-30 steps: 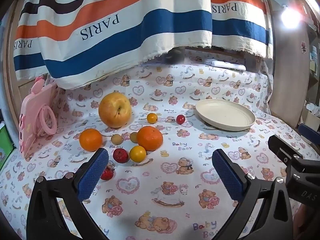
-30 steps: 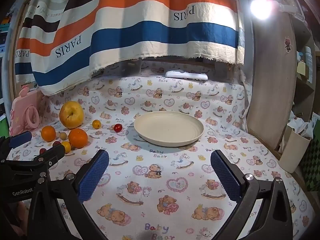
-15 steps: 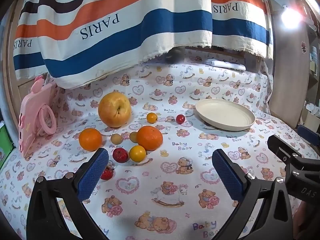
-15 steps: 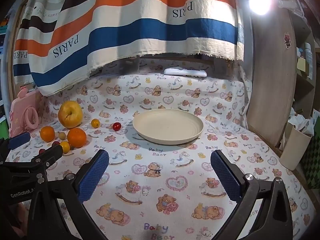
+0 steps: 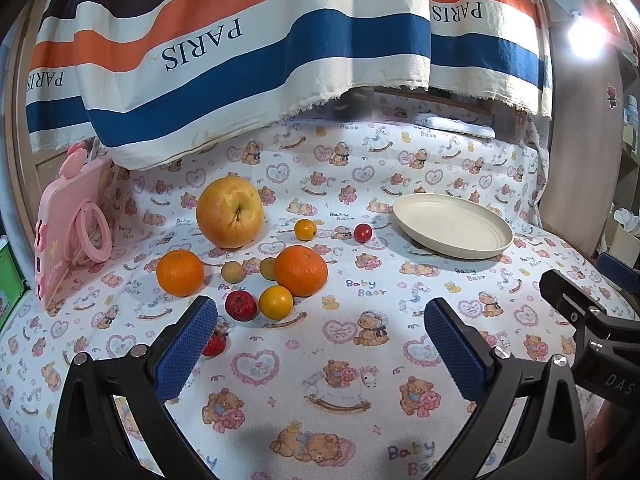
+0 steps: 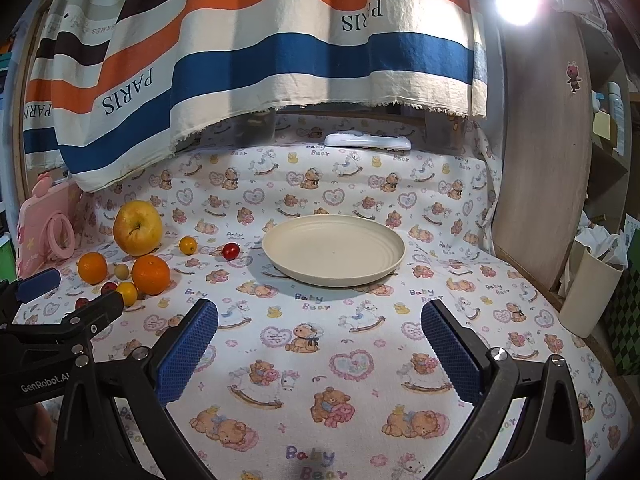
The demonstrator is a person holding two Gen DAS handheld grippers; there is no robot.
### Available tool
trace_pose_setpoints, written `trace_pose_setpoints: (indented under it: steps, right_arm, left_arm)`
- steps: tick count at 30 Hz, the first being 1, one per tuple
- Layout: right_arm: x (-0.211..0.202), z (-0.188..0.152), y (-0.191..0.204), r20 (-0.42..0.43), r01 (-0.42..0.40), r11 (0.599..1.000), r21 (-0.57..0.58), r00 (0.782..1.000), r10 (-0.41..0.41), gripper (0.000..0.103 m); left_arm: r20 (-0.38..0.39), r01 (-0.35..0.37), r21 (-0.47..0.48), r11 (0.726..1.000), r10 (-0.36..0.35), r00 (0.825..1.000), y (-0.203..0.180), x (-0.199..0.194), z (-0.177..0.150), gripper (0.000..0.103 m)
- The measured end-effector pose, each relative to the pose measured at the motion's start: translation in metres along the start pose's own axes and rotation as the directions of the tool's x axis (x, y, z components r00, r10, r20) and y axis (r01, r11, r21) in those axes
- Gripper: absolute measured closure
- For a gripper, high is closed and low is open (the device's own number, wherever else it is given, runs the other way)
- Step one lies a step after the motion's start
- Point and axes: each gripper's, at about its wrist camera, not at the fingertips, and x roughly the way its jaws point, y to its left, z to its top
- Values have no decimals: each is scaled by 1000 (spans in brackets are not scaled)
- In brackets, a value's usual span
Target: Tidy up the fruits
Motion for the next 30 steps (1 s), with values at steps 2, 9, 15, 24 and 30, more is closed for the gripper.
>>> trace_pose_setpoints:
  steps: [2, 9, 15, 24, 30]
  right_arm:
    - [0, 0, 0, -1, -1, 1000, 1, 1000, 1, 0]
    - [0, 0, 0, -4, -1, 1000, 2, 1000, 1, 0]
    - [1, -1, 0, -6, -1, 1000, 3, 1000, 1, 0]
    - [1, 0, 0, -9, -1, 1000, 4, 1000, 1, 0]
    - [1, 0, -1, -9, 0, 1000, 4, 1000, 0, 0]
  left_arm:
    - [0, 1, 1, 1000, -1, 1000, 0, 0, 0, 0]
    - [-2, -2, 0, 1000, 2, 1000, 1, 1, -1, 0]
    - [-1, 0, 0, 1000, 0, 1000, 2, 1, -1, 0]
    - [-1, -2, -1, 1000, 2, 1000, 2, 1, -1, 0]
    - [0, -2, 1, 1000, 2, 1000, 2, 2, 0, 0]
